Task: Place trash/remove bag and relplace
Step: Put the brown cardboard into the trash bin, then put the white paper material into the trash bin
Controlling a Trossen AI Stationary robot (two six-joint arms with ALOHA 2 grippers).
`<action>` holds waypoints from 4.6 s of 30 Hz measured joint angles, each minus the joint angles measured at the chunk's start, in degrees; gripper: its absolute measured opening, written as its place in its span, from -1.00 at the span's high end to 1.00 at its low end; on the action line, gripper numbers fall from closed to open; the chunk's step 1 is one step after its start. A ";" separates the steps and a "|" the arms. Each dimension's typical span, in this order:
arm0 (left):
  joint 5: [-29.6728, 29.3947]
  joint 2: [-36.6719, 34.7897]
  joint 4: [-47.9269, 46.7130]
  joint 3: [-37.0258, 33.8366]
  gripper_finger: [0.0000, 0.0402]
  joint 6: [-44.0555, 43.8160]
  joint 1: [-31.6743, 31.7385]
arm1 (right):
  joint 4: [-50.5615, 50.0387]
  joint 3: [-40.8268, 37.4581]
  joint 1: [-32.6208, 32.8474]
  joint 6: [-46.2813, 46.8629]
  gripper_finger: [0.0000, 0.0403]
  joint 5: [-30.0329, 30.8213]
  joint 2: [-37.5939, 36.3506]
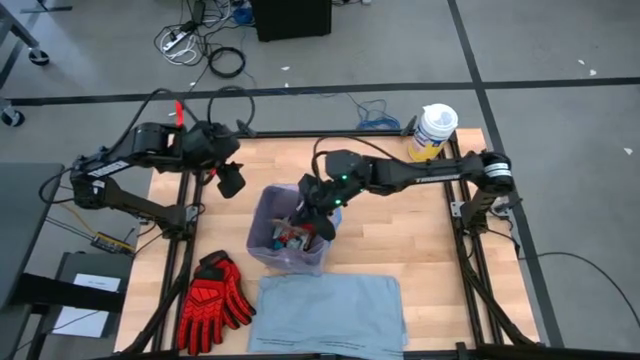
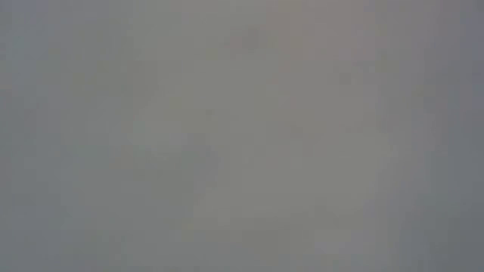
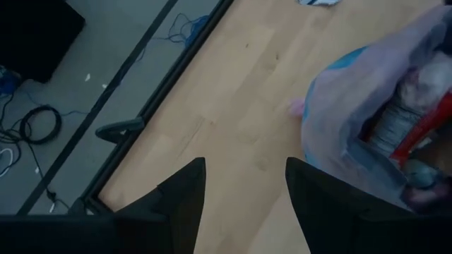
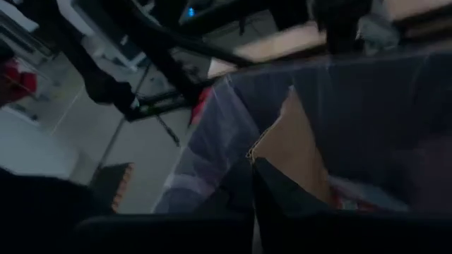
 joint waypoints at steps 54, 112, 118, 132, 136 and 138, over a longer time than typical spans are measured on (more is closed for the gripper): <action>-7.36 -3.13 26.59 -16.63 0.17 -10.55 -5.15 | -42.71 -9.70 -40.28 -32.21 0.07 25.68 0.24; -1.56 -2.64 43.63 -16.59 0.30 -16.60 -0.15 | -54.25 -10.08 -42.55 -47.64 1.00 4.37 6.62; -1.88 -2.64 46.08 -16.59 0.30 -15.94 -0.15 | -53.98 -8.16 -41.14 -47.28 1.00 3.92 -1.16; -8.27 -2.66 51.52 -16.59 0.30 1.54 -0.15 | -21.46 -6.36 -35.71 -36.37 1.00 -26.00 -15.35; -9.75 -2.64 52.06 -16.59 0.29 2.17 -0.15 | -6.84 -6.36 -30.46 -30.66 1.00 -28.38 -14.41; -8.98 -2.65 52.16 -16.59 0.29 -0.14 -0.15 | -1.63 -6.36 -27.45 -29.39 1.00 -28.74 -13.78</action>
